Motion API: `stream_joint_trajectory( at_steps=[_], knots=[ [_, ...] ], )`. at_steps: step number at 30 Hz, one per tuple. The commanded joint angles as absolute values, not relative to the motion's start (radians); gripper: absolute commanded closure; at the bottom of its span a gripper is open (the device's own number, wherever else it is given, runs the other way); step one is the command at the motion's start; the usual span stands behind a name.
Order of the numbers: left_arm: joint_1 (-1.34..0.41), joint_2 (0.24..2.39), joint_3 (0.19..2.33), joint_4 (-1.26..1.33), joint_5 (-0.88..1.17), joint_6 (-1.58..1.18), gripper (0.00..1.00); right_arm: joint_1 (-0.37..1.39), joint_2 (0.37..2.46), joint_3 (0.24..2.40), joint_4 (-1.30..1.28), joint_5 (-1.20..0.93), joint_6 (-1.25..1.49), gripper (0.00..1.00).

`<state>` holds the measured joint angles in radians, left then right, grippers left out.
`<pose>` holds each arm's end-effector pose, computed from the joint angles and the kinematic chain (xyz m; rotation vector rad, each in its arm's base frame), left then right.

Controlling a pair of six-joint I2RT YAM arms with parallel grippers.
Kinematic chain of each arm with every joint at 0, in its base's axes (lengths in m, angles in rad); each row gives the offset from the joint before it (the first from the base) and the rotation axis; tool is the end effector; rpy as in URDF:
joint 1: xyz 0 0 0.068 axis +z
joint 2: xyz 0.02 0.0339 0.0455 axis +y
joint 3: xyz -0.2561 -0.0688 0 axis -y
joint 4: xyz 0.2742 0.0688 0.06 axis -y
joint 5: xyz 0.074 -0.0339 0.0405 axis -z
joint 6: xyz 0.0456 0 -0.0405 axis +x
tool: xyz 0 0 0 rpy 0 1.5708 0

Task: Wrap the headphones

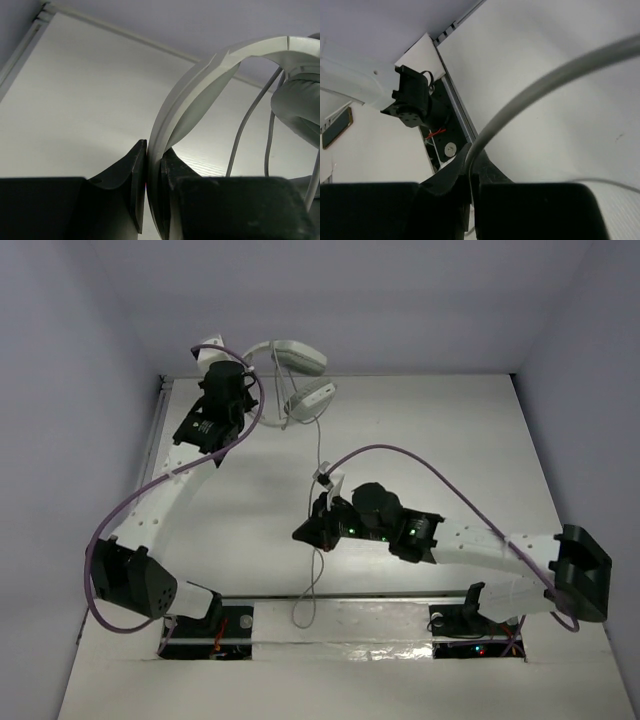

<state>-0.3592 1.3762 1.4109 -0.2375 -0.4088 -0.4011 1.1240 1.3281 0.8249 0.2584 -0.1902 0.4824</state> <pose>0.3396 -0.1081 0.4109 -0.3297 1.7294 -0.1910 0.1404 0.3129 0.2536 -0.7765 1.8616 1.2635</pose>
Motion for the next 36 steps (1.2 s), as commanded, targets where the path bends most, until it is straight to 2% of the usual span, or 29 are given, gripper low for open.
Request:
stream_joint_trajectory(
  at_steps=[1, 6, 10, 16, 20, 25, 29, 36],
  knots=[
    [-0.388, 1.373, 1.384, -0.107, -0.54, -0.405, 1.0, 1.132, 1.264, 0.958, -0.087, -0.14, 0.394, 1.0],
    [-0.48, 1.414, 1.304, -0.121, -0.649, -0.373, 1.0, 1.132, 1.207, 1.113, -0.343, -0.005, 0.321, 1.0],
    [-0.584, 1.431, 1.259, -0.137, -0.725, -0.373, 1.0, 1.132, 1.187, 1.213, -0.443, 0.124, 0.266, 1.0],
    [-0.584, 1.448, 1.233, -0.156, -0.629, -0.448, 1.0, 1.132, 1.232, 1.367, -0.543, 0.075, 0.213, 1.0],
    [-0.525, 1.428, 1.259, -0.117, -0.43, -0.486, 1.0, 1.132, 1.229, 1.318, -0.531, 0.009, 0.232, 1.0],
    [-0.525, 1.473, 1.331, -0.147, -0.404, -0.486, 1.0, 1.132, 1.235, 1.314, -0.515, -0.055, 0.253, 1.0],
    [-0.45, 1.459, 1.292, -0.057, -0.131, -0.58, 1.0, 1.132, 1.267, 1.335, -0.505, -0.121, 0.25, 1.0],
    [-0.394, 1.473, 1.269, 0.029, 0.055, -0.675, 1.0, 1.143, 1.356, 1.29, -0.398, -0.17, 0.273, 1.0]
  ],
)
